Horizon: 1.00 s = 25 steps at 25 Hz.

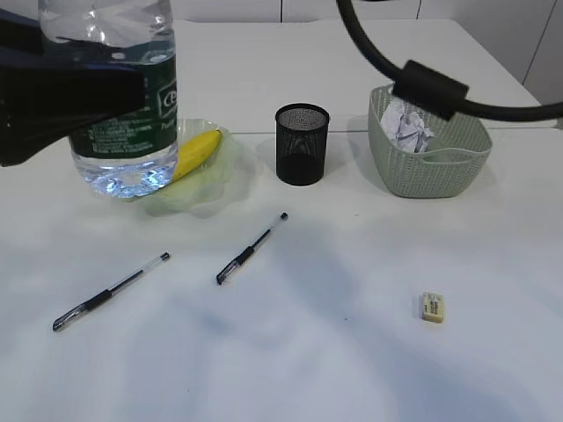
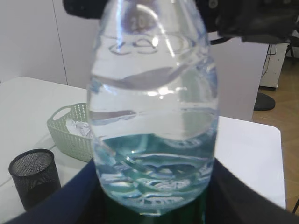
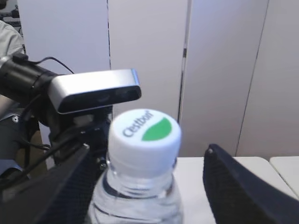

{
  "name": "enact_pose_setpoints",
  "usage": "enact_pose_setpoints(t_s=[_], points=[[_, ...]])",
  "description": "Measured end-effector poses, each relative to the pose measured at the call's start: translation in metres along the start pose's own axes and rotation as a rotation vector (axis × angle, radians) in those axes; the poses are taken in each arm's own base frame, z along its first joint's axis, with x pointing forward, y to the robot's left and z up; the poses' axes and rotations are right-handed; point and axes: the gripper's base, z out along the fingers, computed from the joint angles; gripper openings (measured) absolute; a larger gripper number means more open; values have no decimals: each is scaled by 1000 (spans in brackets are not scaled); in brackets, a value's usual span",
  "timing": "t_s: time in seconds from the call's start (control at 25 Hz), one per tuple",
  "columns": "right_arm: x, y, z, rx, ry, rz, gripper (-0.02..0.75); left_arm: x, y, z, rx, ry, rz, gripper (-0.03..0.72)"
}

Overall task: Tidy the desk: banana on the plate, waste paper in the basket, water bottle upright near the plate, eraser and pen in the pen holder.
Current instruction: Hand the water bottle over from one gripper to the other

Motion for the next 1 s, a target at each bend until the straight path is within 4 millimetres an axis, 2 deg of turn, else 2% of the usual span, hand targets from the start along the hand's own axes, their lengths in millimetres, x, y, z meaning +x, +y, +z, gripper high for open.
enact_pose_setpoints(t_s=[0.48,1.0], points=[[-15,-11,-47,149,111,-26,536,1,10,-4,-144,40,54,358],[-10,-8,-53,163,222,-7,537,6,29,-9,-360,108,65,352]])
